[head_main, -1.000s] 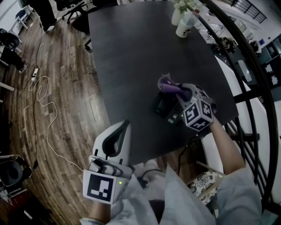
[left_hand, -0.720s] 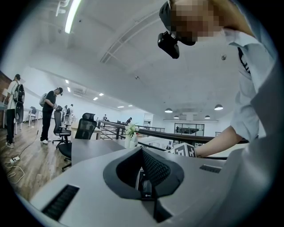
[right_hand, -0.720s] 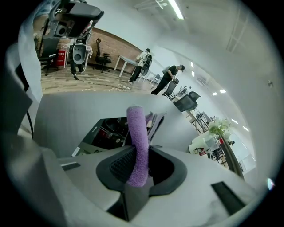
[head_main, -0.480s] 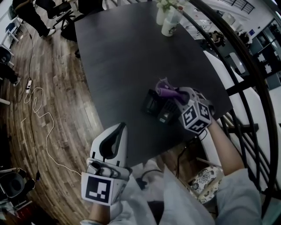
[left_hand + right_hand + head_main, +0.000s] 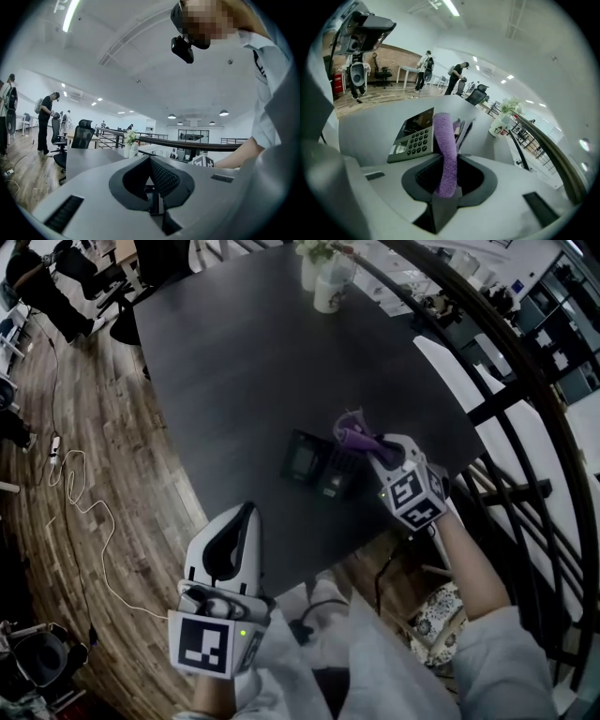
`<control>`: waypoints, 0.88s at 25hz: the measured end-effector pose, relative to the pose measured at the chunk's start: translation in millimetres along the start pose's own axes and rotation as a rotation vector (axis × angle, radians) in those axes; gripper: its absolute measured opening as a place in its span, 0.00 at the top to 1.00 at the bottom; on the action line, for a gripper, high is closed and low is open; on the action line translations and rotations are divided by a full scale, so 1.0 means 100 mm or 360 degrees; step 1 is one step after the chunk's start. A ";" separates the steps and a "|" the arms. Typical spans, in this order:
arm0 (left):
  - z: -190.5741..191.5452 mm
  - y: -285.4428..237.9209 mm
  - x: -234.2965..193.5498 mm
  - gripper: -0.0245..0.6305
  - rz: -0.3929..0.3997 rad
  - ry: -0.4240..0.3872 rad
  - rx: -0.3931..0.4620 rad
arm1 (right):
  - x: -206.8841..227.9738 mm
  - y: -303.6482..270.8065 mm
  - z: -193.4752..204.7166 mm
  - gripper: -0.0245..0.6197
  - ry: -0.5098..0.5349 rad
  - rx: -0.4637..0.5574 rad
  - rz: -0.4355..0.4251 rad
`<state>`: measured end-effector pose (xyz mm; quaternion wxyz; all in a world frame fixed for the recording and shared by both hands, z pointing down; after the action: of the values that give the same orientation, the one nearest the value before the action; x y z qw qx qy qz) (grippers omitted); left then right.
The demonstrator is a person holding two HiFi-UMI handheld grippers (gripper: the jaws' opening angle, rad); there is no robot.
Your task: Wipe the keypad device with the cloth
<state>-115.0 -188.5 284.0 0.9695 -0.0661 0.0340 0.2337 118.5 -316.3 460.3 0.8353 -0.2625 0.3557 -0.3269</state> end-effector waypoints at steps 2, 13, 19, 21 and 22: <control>-0.01 0.00 0.02 0.95 0.0000 -0.0010 -0.0004 | -0.04 0.02 0.08 0.83 -0.0186 0.0027 0.0033; 0.00 -0.04 0.12 0.95 0.0011 -0.0026 -0.0054 | -0.21 0.11 0.30 0.83 -0.1127 0.0180 0.0281; 0.01 -0.05 0.14 0.95 0.0011 -0.0038 -0.0061 | -0.34 0.17 0.39 0.83 -0.1415 0.0207 0.0339; -0.01 -0.07 0.14 0.95 0.0013 -0.0049 -0.0036 | -0.41 0.16 0.43 0.83 -0.1513 0.0211 0.0321; -0.02 -0.07 0.14 0.95 0.0014 -0.0052 -0.0035 | -0.45 0.16 0.46 0.83 -0.1553 0.0207 0.0310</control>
<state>-99.2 -188.8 281.7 0.9681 -0.0727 0.0160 0.2392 135.3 -263.7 496.2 0.9456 -0.2978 -0.0747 -0.1079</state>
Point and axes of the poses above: the fingertips, and each gripper's own axes: y backward along the fingers, x to its right, z out of its underside, the point moved 3 cm from there along y, backward along the fingers
